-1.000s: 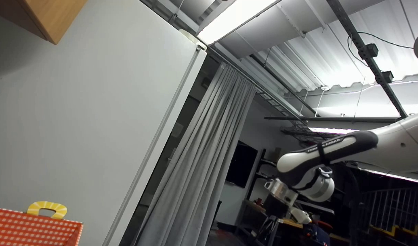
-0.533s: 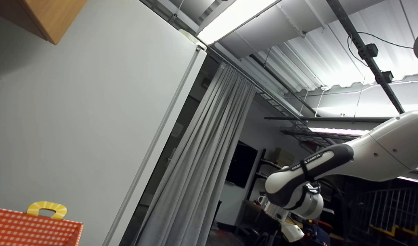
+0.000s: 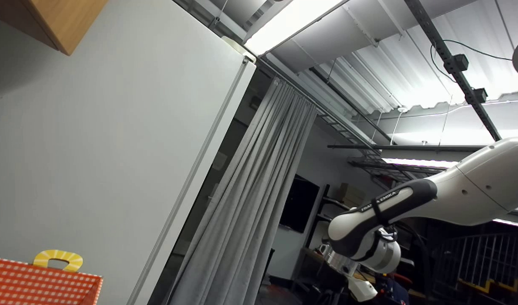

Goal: Close the kitchen drawer

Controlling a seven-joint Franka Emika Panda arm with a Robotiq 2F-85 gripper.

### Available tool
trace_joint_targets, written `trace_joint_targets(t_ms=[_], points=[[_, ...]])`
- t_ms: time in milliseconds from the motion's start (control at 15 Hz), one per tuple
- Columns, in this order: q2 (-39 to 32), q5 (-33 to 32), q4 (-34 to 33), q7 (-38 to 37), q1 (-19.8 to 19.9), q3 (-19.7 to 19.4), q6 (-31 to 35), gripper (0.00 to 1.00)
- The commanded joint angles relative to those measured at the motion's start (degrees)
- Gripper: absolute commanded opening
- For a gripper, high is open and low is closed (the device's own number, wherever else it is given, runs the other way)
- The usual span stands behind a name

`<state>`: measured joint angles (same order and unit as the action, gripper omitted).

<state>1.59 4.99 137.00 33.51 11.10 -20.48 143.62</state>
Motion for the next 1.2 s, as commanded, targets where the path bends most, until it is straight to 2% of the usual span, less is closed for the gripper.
trace_joint_targets(t_ms=[0, 400, 467, 867, 1133], points=[[-2.21, 3.22, 1.45, 2.27, 1.78, 1.4, 3.46, 1.0], [-8.61, 11.27, 3.06, 5.79, 3.75, 4.16, 13.92, 1.0], [-9.98, 14.22, 2.98, 7.49, 2.47, 3.45, 16.11, 1.0], [-17.84, 33.6, 0.1, 17.8, 4.25, 12.09, 23.65, 1.0], [-22.84, 40.86, -2.99, 21.04, 5.9, 17.05, 26.07, 1.0]])
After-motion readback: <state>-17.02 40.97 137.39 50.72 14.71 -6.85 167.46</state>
